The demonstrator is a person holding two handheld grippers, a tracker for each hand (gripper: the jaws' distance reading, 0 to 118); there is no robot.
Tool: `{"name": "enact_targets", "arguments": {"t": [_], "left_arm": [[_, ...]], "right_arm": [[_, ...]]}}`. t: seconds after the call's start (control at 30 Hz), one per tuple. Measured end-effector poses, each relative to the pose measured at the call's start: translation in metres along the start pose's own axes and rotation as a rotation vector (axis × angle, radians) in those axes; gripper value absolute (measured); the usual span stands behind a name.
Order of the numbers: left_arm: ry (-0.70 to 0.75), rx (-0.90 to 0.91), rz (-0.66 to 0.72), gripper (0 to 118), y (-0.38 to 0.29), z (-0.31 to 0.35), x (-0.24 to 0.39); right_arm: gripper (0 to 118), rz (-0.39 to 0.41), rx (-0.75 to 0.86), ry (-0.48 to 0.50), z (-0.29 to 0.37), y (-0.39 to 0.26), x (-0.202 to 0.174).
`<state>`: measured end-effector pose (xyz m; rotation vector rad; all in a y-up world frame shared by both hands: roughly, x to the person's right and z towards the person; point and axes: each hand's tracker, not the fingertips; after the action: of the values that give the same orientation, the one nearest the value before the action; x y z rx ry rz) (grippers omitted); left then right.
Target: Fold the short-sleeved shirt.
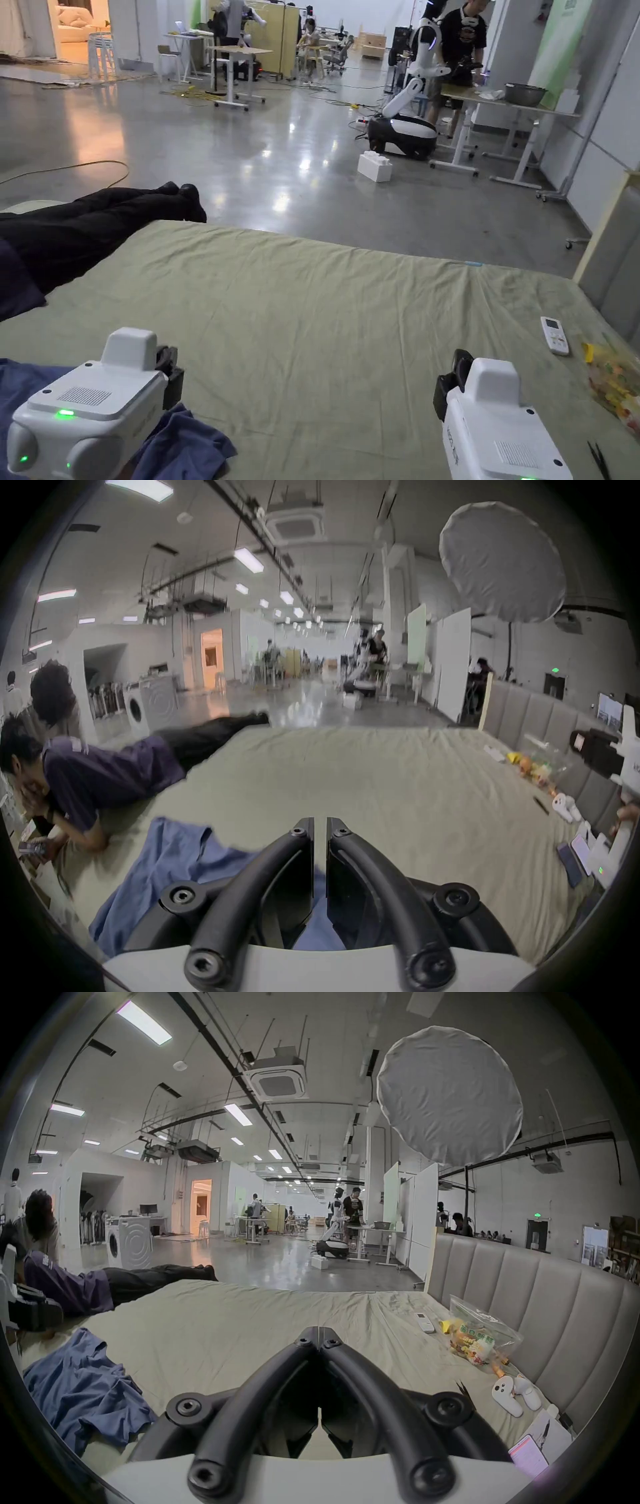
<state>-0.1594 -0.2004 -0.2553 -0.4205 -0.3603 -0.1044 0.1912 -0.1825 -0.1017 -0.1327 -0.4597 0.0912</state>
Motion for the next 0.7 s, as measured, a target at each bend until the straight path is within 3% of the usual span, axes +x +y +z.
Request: {"name": "enact_targets", "arguments": {"t": [0.27, 0.3, 0.37, 0.43, 0.47, 0.7], "left_arm": [[0.015, -0.259, 0.119, 8, -0.051, -0.019, -0.096], [0.045, -0.283, 0.125, 12, -0.054, -0.022, -0.107], [0.108, -0.291, 0.123, 47, -0.062, -0.026, -0.131], [0.154, -0.306, 0.114, 90, -0.071, -0.032, -0.151], [0.15, -0.327, 0.118, 99, -0.077, -0.035, -0.161], [0.103, -0.529, 0.291, 103, -0.121, -0.069, -0.2]], "right_arm": [[1, 0.013, -0.044, 0.033, -0.011, -0.015, -0.015], [1, 0.014, -0.051, 0.035, -0.013, -0.018, -0.015], [1, 0.024, -0.059, 0.044, -0.015, -0.021, -0.019], [1, 0.037, -0.065, 0.058, -0.016, -0.024, -0.022], [1, 0.047, -0.067, 0.06, -0.017, -0.025, -0.024], [1, 0.039, -0.093, 0.06, -0.023, -0.033, -0.033]]}}
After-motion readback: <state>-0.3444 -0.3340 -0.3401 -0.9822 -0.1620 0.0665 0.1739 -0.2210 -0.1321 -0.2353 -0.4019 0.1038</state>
